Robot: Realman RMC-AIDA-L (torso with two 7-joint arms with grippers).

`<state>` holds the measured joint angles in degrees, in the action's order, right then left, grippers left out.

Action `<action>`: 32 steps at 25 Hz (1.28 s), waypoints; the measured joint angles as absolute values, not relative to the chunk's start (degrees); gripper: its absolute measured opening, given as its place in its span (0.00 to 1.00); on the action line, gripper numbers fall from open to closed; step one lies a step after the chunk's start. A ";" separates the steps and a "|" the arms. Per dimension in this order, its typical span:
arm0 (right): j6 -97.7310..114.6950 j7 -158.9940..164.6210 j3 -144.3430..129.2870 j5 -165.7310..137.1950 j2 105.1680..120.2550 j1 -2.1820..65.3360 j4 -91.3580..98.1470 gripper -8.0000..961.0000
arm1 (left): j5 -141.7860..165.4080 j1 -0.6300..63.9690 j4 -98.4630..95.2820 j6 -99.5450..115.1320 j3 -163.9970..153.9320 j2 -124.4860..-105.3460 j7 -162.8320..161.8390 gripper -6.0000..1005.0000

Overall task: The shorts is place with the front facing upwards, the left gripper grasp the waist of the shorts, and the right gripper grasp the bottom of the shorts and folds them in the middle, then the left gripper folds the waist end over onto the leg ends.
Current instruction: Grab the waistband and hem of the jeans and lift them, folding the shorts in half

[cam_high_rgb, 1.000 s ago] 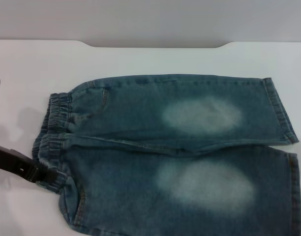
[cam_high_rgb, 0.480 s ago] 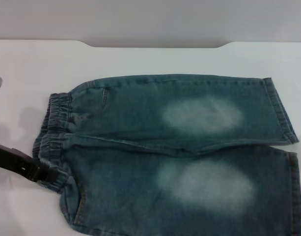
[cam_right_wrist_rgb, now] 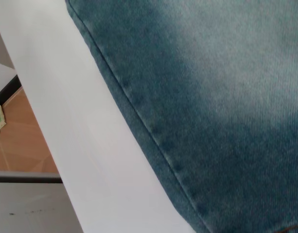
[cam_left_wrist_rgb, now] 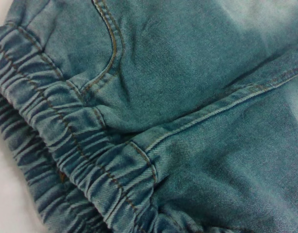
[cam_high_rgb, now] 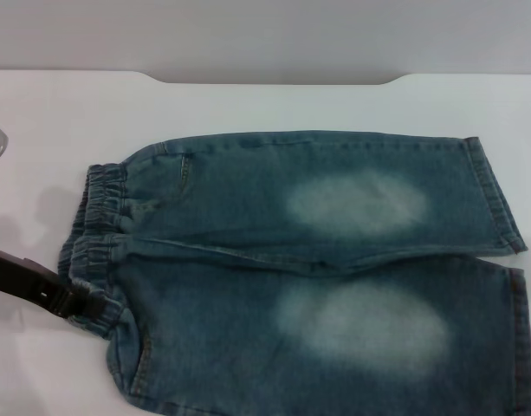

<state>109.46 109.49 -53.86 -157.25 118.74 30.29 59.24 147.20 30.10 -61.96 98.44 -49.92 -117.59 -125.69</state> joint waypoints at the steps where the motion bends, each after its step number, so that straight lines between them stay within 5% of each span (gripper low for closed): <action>1: 109.47 109.49 -53.87 -157.22 118.75 30.33 59.24 0.49 | 147.21 30.09 -61.96 98.41 -49.92 -117.59 -125.69 0.05; 8: 109.32 109.51 -53.89 -157.14 118.81 30.67 59.24 0.49 | 147.22 30.06 -61.79 98.30 -49.92 -117.59 -125.67 0.05; 19: 109.06 109.55 -56.60 -157.16 118.83 30.78 58.76 0.28 | 147.22 30.74 -60.66 97.83 -49.92 -117.54 -125.42 0.05; 23: 109.04 109.55 -56.67 -157.27 118.83 30.78 58.72 0.08 | 147.22 30.94 -60.56 97.57 -49.98 -117.52 -125.36 0.05; 32: 106.99 108.73 -54.91 -154.19 118.39 29.79 60.01 0.04 | 146.21 31.32 -60.95 96.91 -49.37 -117.42 -125.57 0.05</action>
